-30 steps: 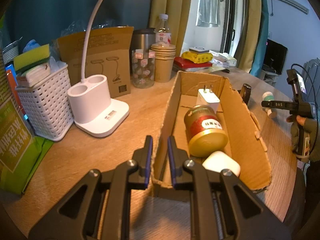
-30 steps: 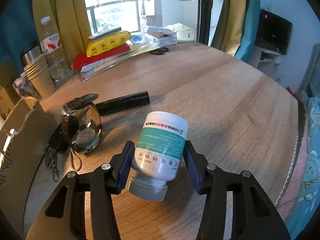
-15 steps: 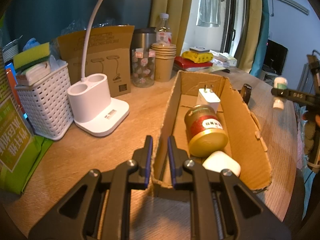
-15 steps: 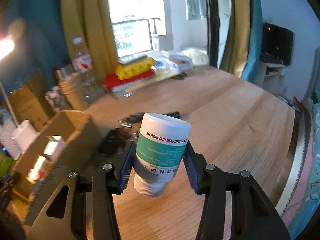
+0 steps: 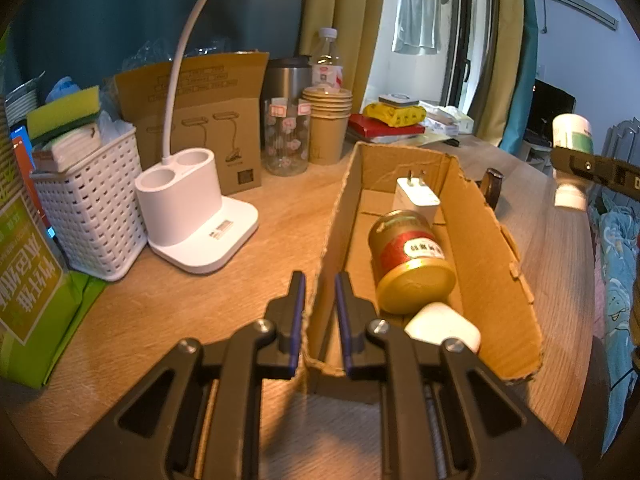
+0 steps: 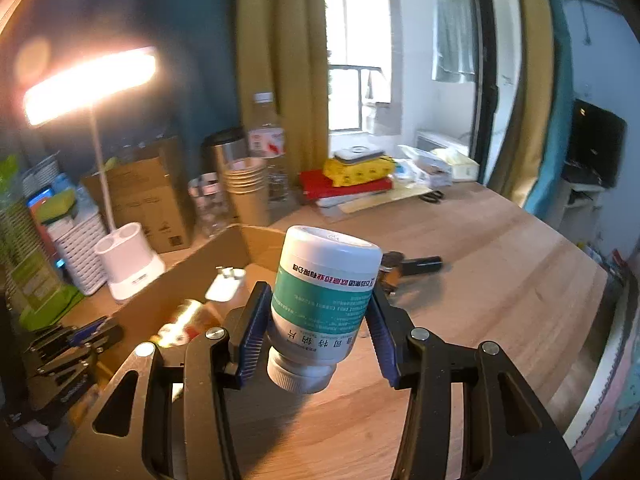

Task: Organize rigid objects
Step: 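Carry the pill bottle with the right gripper over the box, then lower the pill bottle into the box and open the right gripper, then move the right gripper to the brown leather watch on the table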

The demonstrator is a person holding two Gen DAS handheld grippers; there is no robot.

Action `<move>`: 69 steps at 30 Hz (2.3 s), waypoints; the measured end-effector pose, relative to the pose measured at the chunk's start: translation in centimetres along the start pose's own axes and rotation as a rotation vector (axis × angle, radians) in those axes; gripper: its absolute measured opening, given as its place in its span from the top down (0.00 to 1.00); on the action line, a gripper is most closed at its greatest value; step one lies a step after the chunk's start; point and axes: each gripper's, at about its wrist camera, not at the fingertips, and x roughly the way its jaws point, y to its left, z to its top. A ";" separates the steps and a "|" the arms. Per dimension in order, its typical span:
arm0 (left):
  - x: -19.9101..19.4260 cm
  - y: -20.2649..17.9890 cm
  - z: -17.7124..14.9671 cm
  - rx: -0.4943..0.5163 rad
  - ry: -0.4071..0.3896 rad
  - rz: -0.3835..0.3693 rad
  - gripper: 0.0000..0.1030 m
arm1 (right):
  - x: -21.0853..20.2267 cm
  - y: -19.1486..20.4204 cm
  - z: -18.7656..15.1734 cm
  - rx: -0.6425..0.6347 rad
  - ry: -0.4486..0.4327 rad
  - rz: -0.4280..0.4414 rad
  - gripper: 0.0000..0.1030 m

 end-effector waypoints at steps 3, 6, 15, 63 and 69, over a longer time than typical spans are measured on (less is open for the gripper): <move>0.0 0.0 0.0 0.001 -0.002 0.000 0.85 | 0.0 1.4 0.0 -0.036 -0.002 0.003 0.51; 0.0 0.0 0.0 0.001 -0.001 0.000 0.85 | -0.2 2.8 -0.2 -0.057 -0.004 0.028 0.51; 0.0 0.0 0.0 0.001 -0.001 0.000 0.85 | 0.3 6.3 -0.3 -0.068 0.006 0.136 0.51; -0.1 0.0 0.0 0.000 -0.002 0.000 0.85 | 4.3 3.4 -2.0 -0.003 0.062 0.046 0.37; -0.1 0.0 0.0 0.000 -0.002 0.000 0.85 | 4.2 0.7 -1.7 0.035 0.051 -0.013 0.37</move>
